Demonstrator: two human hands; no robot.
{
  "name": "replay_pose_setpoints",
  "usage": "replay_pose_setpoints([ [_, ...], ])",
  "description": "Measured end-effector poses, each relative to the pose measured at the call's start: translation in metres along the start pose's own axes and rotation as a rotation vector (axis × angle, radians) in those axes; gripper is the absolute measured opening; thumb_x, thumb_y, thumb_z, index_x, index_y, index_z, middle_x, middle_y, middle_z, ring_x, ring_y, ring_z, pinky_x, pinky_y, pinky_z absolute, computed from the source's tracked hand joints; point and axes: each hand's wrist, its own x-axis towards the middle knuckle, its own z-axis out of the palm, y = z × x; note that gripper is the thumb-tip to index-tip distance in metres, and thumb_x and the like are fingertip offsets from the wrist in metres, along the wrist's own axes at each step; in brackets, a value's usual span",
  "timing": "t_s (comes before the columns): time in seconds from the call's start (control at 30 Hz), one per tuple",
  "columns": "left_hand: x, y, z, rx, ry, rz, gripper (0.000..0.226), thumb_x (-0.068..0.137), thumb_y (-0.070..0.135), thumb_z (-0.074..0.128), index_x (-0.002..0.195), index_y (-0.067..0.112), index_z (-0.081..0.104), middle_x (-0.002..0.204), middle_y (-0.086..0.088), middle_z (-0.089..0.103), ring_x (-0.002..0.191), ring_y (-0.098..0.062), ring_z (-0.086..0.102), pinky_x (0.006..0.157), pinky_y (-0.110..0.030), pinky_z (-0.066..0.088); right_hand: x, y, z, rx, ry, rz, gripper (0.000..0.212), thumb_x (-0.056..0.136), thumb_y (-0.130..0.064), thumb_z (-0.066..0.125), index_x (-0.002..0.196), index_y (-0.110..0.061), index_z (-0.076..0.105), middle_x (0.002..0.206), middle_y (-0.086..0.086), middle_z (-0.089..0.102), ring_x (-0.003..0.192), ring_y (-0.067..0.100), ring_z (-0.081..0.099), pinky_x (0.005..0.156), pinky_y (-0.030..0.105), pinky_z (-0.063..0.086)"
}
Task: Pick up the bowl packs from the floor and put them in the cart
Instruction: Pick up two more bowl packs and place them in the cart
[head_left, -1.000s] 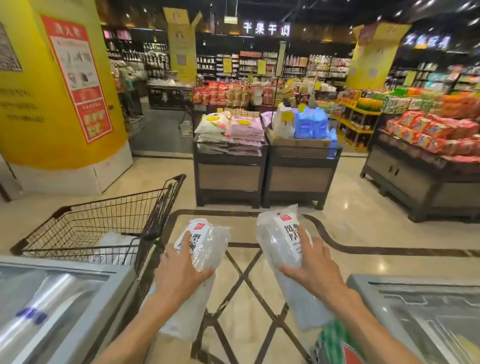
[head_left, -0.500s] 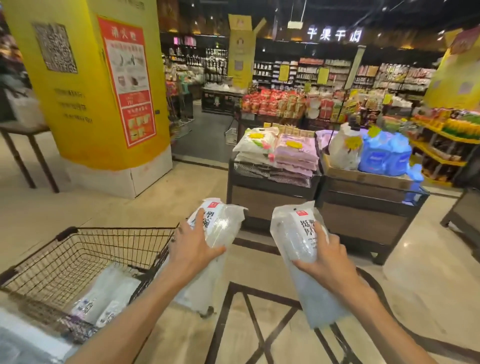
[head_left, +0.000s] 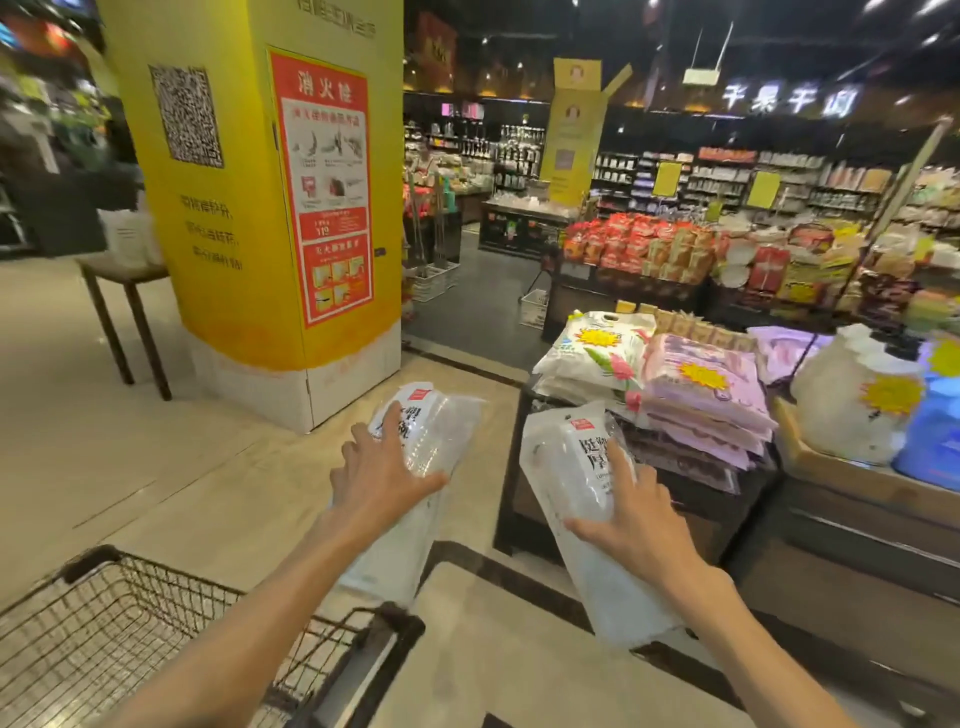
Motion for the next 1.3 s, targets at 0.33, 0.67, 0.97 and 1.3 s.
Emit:
replay_pose_setpoints([
  [0.33, 0.184, -0.074, 0.032, 0.01, 0.15, -0.393, 0.118, 0.072, 0.072, 0.07, 0.16, 0.034, 0.001, 0.148, -0.014, 0.028, 0.134, -0.038, 0.036, 0.103, -0.054, 0.04, 0.293, -0.087, 0.089, 0.059, -0.158, -0.378, 0.12, 0.074, -0.073, 0.074, 0.16, -0.041, -0.003, 0.156, 0.012, 0.032, 0.139, 0.038, 0.04, 0.103, 0.057, 0.047],
  [0.67, 0.197, -0.161, 0.003, -0.03, 0.429, -0.968, 0.122, 0.068, 0.074, 0.075, 0.159, 0.032, 0.005, 0.149, -0.022, 0.029, 0.134, -0.043, 0.041, 0.1, -0.055, 0.046, 0.427, -0.275, 0.187, 0.017, -0.383, -0.904, 0.121, 0.073, -0.069, 0.078, 0.164, -0.033, 0.007, 0.147, 0.017, 0.042, 0.13, 0.043, 0.046, 0.093, 0.054, 0.05],
  [0.97, 0.126, -0.222, -0.025, 0.002, 0.677, -1.4, 0.125, 0.073, 0.069, 0.077, 0.162, 0.026, 0.001, 0.157, -0.025, 0.019, 0.138, -0.048, 0.036, 0.104, -0.059, 0.041, 0.385, -0.439, 0.266, 0.108, -0.588, -1.341, 0.122, 0.073, -0.07, 0.076, 0.163, -0.037, 0.001, 0.144, 0.011, 0.039, 0.13, 0.037, 0.044, 0.095, 0.05, 0.049],
  [1.3, 0.074, -0.267, -0.038, -0.047, 0.911, -1.766, 0.126, 0.069, 0.074, 0.076, 0.16, 0.03, 0.001, 0.156, -0.024, 0.02, 0.138, -0.05, 0.036, 0.105, -0.061, 0.042, 0.302, -0.587, 0.339, 0.093, -0.763, -1.747, 0.125, 0.07, -0.08, 0.071, 0.161, -0.04, -0.004, 0.148, 0.015, 0.038, 0.129, 0.036, 0.044, 0.097, 0.056, 0.051],
])
